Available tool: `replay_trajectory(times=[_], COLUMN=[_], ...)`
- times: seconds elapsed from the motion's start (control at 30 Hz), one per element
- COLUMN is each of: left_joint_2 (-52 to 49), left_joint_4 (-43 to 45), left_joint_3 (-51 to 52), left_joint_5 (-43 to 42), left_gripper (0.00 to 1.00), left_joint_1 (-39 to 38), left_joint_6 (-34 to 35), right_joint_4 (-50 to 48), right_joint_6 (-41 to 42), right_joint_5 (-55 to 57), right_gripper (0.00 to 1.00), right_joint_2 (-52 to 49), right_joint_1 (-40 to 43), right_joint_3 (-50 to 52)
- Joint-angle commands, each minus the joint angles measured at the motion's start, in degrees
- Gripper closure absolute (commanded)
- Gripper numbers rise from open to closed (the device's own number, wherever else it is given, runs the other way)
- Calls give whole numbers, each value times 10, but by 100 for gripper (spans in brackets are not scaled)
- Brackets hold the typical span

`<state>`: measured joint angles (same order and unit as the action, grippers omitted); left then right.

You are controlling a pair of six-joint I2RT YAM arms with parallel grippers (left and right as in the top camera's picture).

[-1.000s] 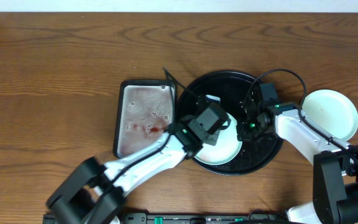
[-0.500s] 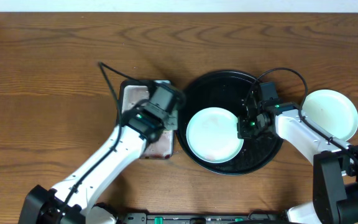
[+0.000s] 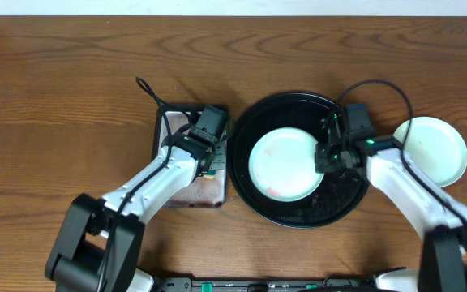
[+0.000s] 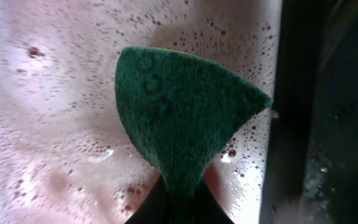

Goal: Clean dirty plates on tray and stack at the side
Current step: 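Return the sponge to the soapy tray with the left gripper, then lift the pale green plate off the black tray with the right gripper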

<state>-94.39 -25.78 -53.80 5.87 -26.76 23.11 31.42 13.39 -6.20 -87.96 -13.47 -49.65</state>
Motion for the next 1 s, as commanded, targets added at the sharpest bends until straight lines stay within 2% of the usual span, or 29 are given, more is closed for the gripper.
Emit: replay_trajectory(times=[0.0,0.17,0.33,0.4,0.57,0.73,0.97], left_joint_2=[-20,-35,-37,-37,-37,-37,-37], left_joint_4=[3,1,2,2,-1,-3,-7], left_joint_3=[5,5,8,11,18,22,22], left_joint_5=[-9,-14,-33,-33,-33,-33,-33], left_gripper=[92,91,79,78,59,53,51], left_joint_1=[14,27,27,27,27,27,27], left_joint_6=[-16,-16,-17,-17,-17,-17,-17], right_joint_4=[-3,-4,-3,-3,-10,-12,-26], right_joint_6=[-19,-42,-73,-75,-98,-123,-158], right_joint_5=[99,191,262,294,378,477,624], right_gripper=[99,99,99,99,99,99,99], right_joint_2=[67,135,172,182,198,198,198], right_joint_1=[-1,-2,-16,-30,-83,-157,-261], right_joint_3=[-7,-7,-7,-7,-7,-7,-7])
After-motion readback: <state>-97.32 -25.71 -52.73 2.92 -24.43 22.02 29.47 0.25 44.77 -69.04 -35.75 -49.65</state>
